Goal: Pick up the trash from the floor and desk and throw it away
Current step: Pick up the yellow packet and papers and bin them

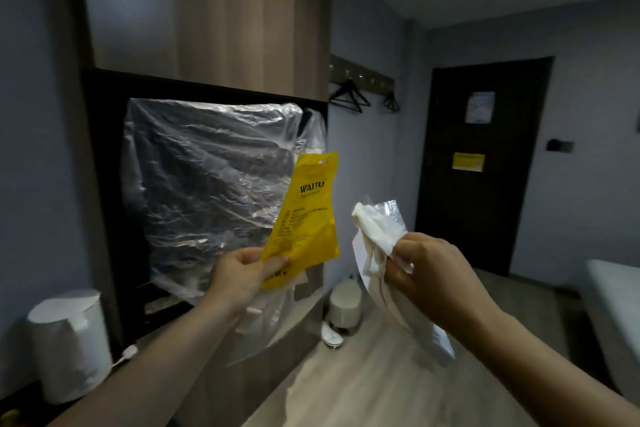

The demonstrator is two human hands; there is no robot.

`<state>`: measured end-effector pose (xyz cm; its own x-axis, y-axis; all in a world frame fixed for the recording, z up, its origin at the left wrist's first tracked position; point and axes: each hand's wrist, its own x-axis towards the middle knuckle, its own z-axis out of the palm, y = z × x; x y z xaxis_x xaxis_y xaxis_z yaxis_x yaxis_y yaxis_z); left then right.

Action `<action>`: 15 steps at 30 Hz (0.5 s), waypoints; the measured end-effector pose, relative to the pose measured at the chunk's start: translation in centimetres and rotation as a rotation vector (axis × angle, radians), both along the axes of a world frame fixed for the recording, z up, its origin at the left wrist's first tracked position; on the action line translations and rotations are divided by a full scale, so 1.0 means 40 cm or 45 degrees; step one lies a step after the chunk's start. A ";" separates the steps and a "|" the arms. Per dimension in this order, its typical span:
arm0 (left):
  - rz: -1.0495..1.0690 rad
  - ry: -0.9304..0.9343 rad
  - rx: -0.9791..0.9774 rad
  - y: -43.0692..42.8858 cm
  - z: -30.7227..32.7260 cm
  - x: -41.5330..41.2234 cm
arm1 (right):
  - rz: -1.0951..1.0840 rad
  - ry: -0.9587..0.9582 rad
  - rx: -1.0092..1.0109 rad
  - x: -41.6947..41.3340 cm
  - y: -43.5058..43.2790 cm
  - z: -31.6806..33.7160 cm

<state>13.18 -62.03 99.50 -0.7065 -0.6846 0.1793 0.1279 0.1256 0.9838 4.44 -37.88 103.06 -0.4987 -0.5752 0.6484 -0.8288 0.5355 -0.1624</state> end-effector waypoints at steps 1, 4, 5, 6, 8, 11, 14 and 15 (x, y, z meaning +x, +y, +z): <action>-0.060 0.007 0.004 0.007 -0.004 -0.016 | -0.044 -0.002 -0.002 0.013 0.015 -0.004; -0.252 0.003 0.038 0.056 -0.008 -0.067 | -0.230 -0.037 0.000 0.053 0.082 -0.007; -0.316 0.004 0.048 0.079 -0.011 -0.084 | -0.296 -0.049 0.004 0.067 0.111 -0.007; -0.374 0.006 0.058 0.108 -0.012 -0.099 | -0.360 -0.054 0.006 0.081 0.143 -0.006; -0.493 0.009 0.091 0.175 -0.014 -0.125 | -0.500 -0.069 0.013 0.111 0.213 0.000; -0.665 0.011 0.119 0.291 -0.015 -0.154 | -0.692 -0.067 0.026 0.165 0.325 0.010; -0.805 0.025 0.078 0.414 -0.002 -0.166 | -0.836 -0.063 0.005 0.223 0.436 0.022; -0.851 0.037 0.071 0.453 0.004 -0.166 | -0.872 -0.061 -0.007 0.242 0.469 0.026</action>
